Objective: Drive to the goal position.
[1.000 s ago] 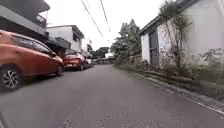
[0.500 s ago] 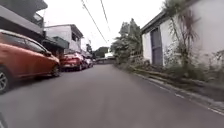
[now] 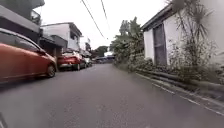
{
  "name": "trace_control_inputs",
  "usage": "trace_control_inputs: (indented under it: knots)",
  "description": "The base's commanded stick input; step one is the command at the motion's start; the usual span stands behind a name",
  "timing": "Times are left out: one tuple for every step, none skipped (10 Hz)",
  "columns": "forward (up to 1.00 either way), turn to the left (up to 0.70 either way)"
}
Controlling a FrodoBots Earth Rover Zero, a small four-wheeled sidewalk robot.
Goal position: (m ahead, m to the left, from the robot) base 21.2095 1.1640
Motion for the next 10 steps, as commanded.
trace_control_inputs:
  knots:
    - [0.7,0.0]
    - [0.7,0.0]
    - [0.7,0.0]
    - [0.7,0.0]
    - [0.7,0.0]
    - [0.7,0.0]
    - [0.7,0.0]
    - [0.7,0.0]
    - [0.7,0.0]
    - [0.7,0.0]
